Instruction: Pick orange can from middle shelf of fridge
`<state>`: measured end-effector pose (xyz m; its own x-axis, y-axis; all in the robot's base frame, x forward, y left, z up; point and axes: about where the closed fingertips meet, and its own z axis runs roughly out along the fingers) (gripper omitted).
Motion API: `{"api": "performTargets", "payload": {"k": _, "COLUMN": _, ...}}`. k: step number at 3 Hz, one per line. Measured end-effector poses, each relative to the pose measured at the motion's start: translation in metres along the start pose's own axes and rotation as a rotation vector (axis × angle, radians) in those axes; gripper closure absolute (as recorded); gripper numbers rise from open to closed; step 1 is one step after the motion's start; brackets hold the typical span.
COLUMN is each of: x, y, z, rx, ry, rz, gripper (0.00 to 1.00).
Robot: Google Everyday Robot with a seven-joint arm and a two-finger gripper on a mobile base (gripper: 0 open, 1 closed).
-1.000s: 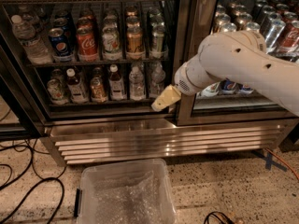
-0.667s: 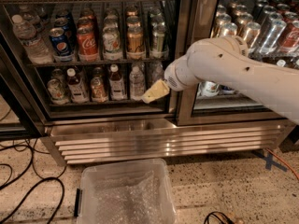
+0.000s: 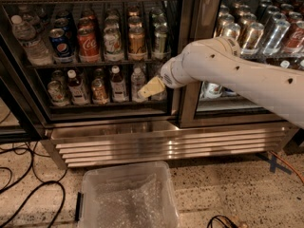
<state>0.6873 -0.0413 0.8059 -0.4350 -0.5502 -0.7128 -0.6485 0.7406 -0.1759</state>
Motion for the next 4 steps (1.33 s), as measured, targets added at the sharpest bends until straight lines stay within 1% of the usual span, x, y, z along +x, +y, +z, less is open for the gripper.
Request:
{"api": "performTargets", "payload": {"k": 1, "x": -0.021, "y": 0.005, "z": 0.029, "rx": 0.012, "ry": -0.076, "rz": 0.009, "gripper": 0.00}}
{"api": "performTargets", "payload": {"k": 2, "x": -0.053, "y": -0.001, "z": 0.046, "rx": 0.040, "ry": -0.195, "rz": 0.026, "gripper": 0.00}}
{"api": "performTargets", "payload": {"k": 3, "x": -0.073, "y": -0.011, "z": 0.056, "rx": 0.062, "ry": -0.268, "rz": 0.056, "gripper": 0.02}}
{"api": "performTargets", "payload": {"k": 4, "x": -0.083, "y": -0.021, "z": 0.061, "rx": 0.081, "ry": -0.307, "rz": 0.079, "gripper": 0.12}}
